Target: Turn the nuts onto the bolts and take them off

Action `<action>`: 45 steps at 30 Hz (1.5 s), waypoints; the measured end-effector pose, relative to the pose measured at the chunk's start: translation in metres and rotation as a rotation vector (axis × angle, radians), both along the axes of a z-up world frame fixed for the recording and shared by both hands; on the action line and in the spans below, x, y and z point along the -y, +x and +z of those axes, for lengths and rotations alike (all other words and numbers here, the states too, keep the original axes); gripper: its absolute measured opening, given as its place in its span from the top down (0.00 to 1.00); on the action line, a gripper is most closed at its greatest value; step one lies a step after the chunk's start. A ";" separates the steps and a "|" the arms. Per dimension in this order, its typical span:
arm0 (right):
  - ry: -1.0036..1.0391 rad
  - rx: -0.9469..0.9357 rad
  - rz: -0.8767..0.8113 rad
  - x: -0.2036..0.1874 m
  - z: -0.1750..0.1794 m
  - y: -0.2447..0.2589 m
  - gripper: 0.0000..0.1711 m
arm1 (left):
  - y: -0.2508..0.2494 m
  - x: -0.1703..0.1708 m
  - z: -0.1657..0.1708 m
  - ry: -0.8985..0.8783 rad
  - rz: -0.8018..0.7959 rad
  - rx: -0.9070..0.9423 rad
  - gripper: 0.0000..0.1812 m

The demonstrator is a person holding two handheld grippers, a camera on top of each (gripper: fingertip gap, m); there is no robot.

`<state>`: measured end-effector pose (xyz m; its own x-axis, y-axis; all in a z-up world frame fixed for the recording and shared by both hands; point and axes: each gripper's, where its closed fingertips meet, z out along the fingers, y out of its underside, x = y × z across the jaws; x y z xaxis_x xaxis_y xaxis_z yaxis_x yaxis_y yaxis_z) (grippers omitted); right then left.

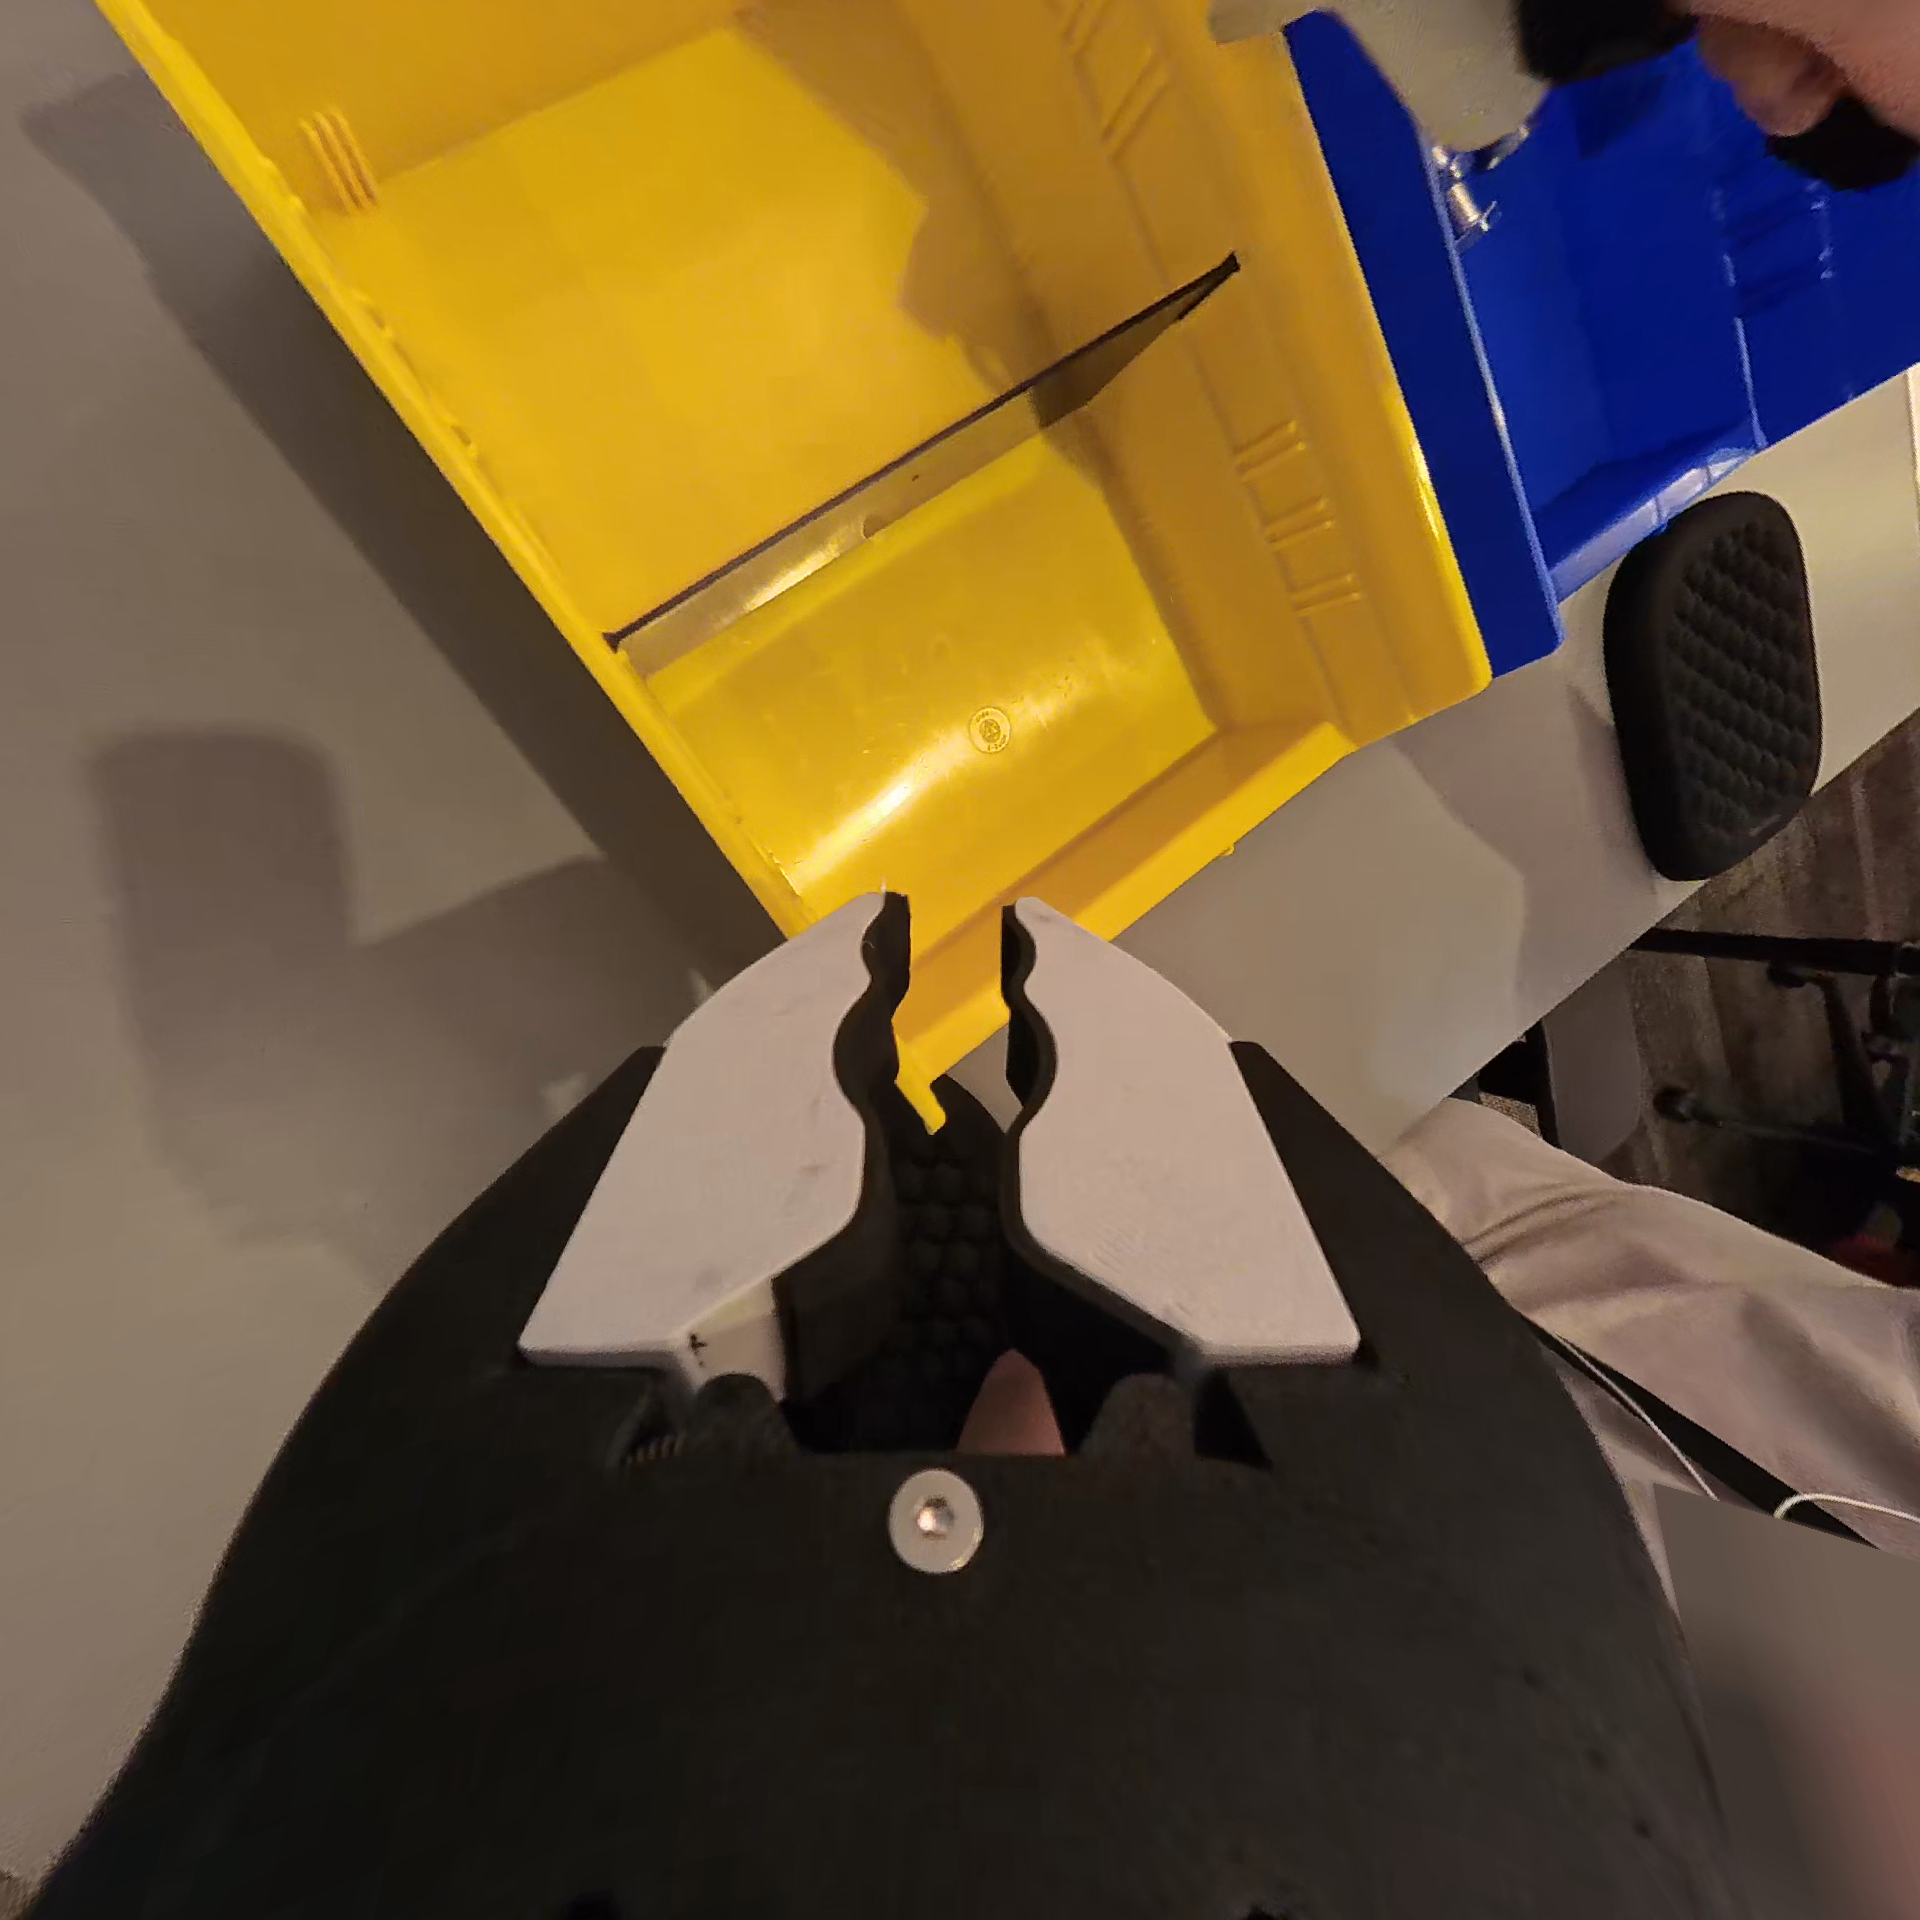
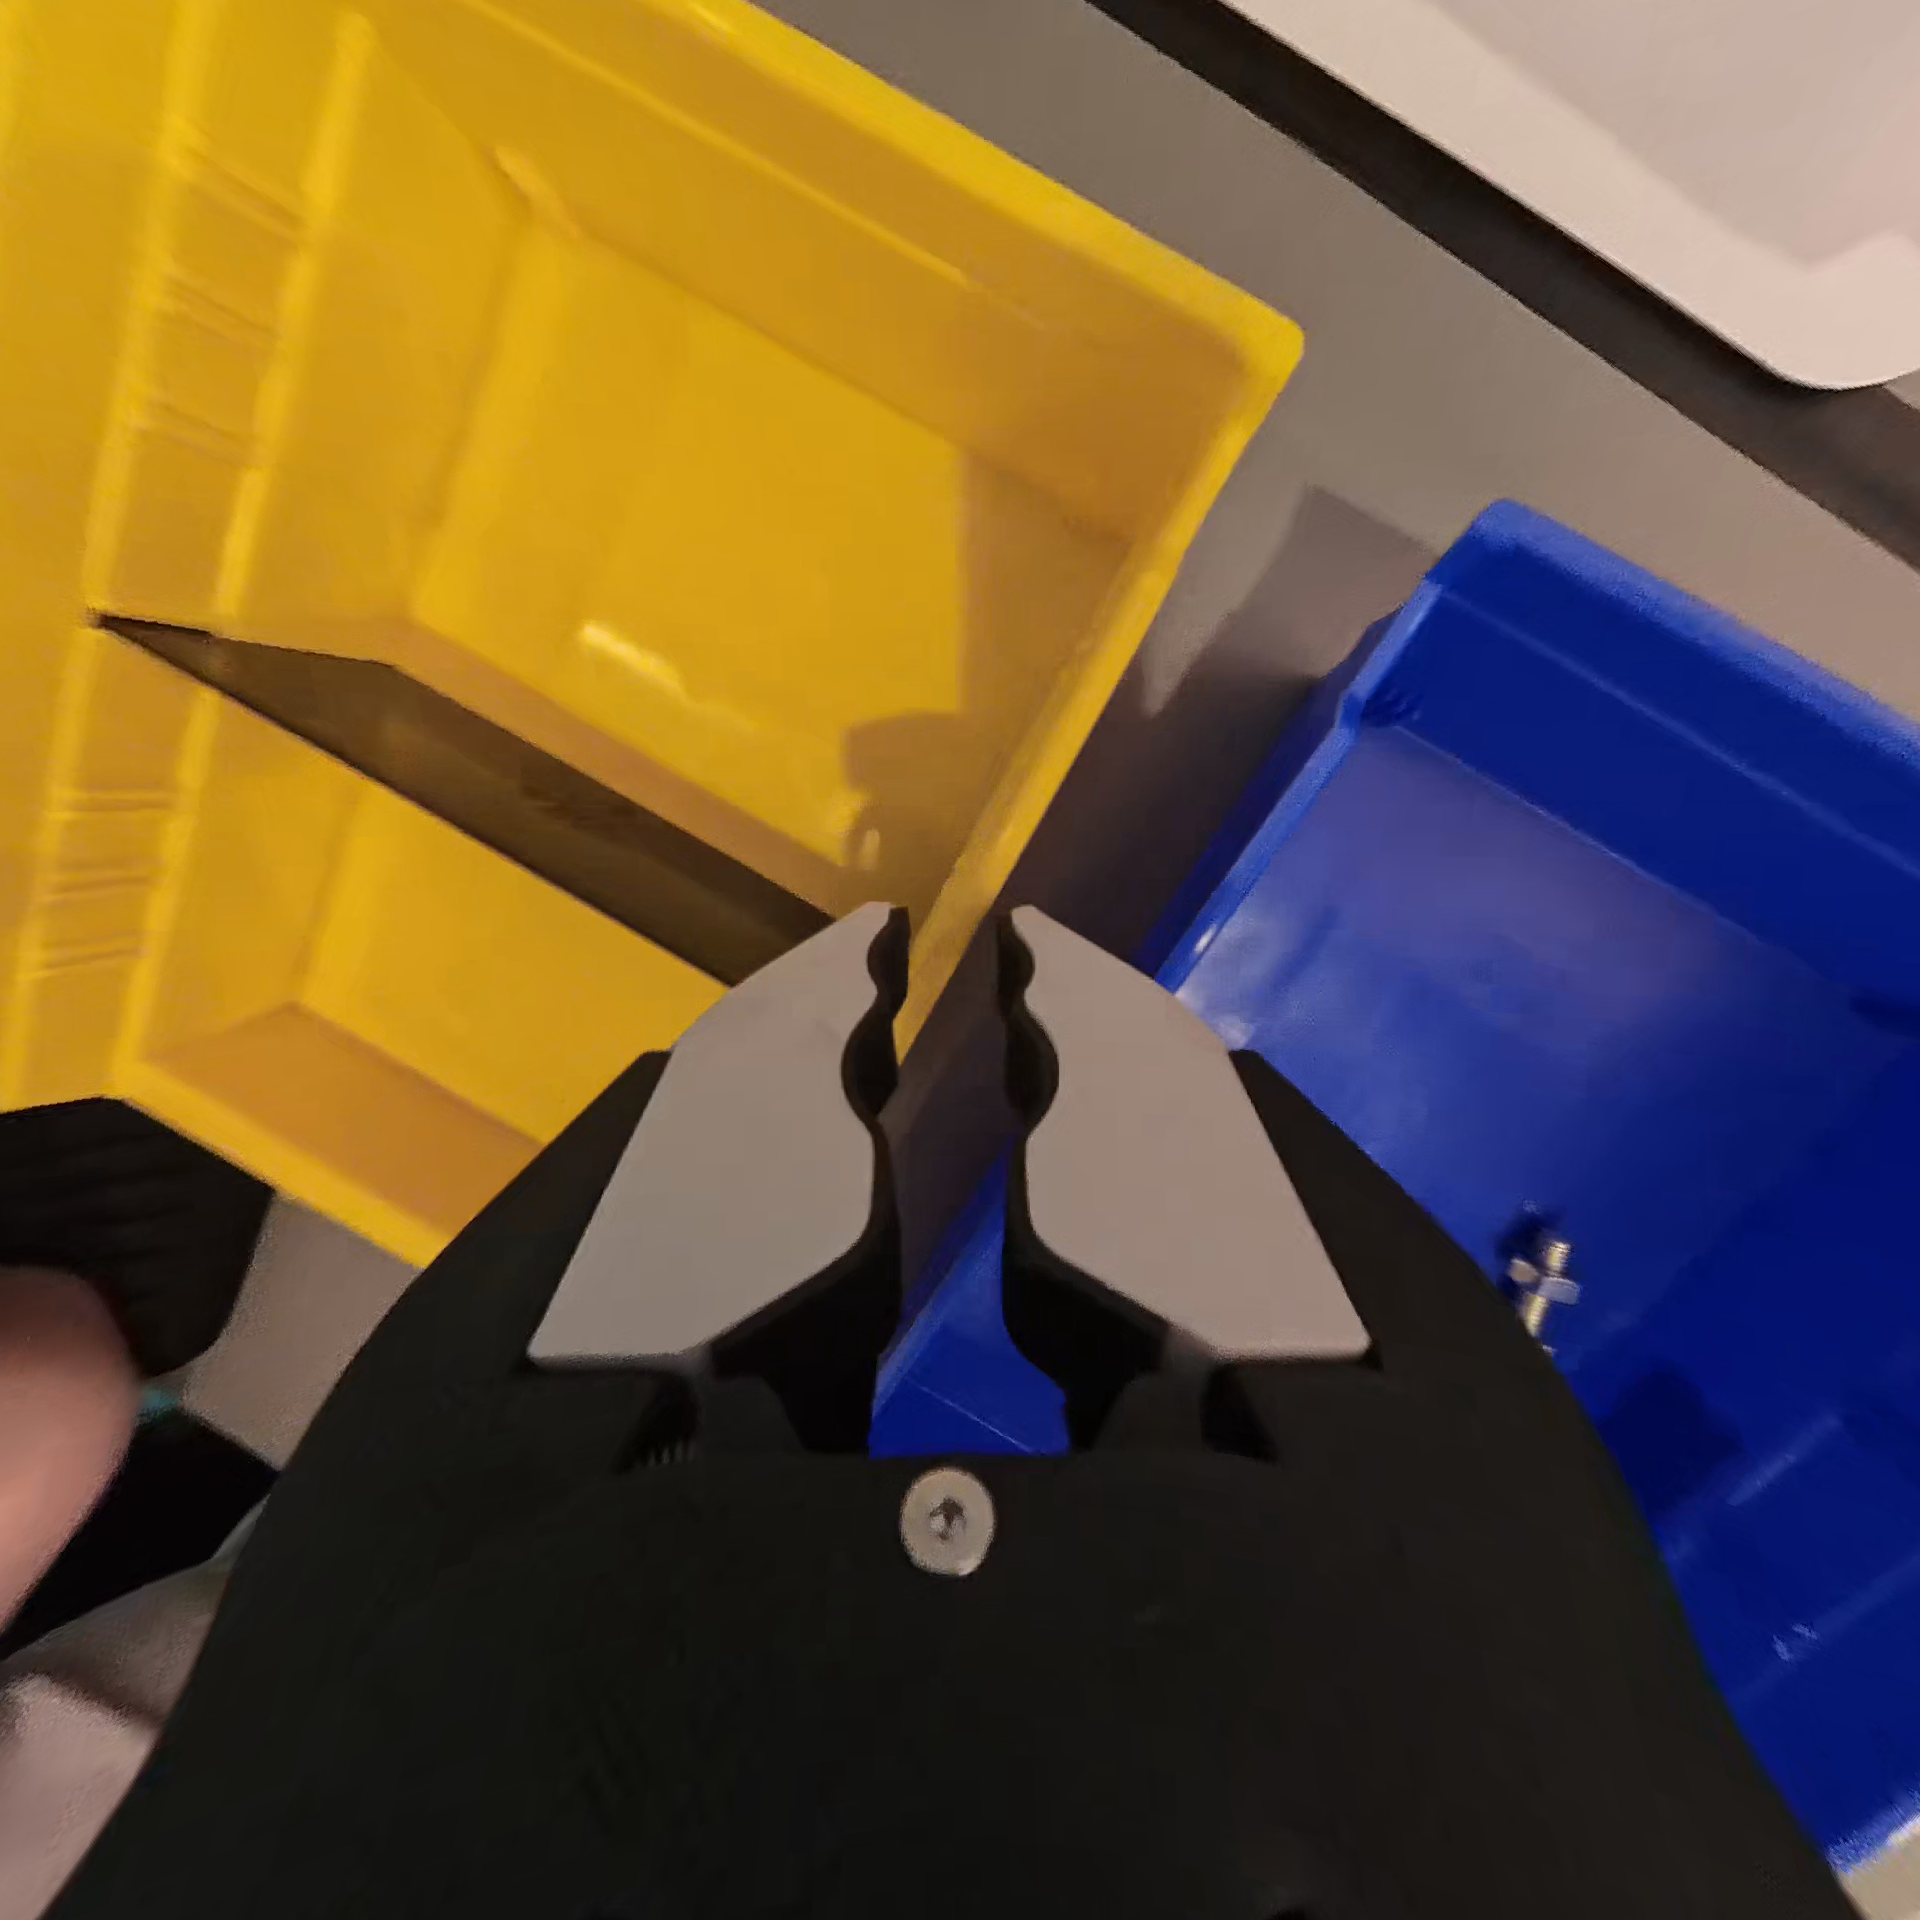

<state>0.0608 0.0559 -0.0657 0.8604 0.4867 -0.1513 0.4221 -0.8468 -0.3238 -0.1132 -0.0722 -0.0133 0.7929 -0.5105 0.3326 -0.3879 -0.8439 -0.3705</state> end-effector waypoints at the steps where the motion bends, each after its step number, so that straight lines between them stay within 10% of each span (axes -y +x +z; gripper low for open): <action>1: -0.006 0.021 -0.015 -0.003 -0.005 0.000 0.89 | 0.001 -0.001 0.001 0.002 -0.005 0.009 0.91; 23: -0.223 0.086 -0.151 -0.007 -0.047 -0.028 0.95 | -0.008 0.001 0.024 0.086 -0.021 0.121 0.93; 37: -0.295 0.194 -0.024 0.021 0.080 -0.006 0.95 | -0.028 0.046 0.161 0.770 0.219 0.318 0.87; 45: -0.213 0.147 -0.207 0.030 0.171 0.155 0.95 | -0.004 0.033 0.120 0.573 0.164 0.221 0.67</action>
<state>0.2160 0.0259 0.1050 0.9579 0.2700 -0.0978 0.2630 -0.9616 -0.0783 -0.1168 -0.1049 0.1066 0.8199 -0.5336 0.2076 -0.1326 -0.5298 -0.8377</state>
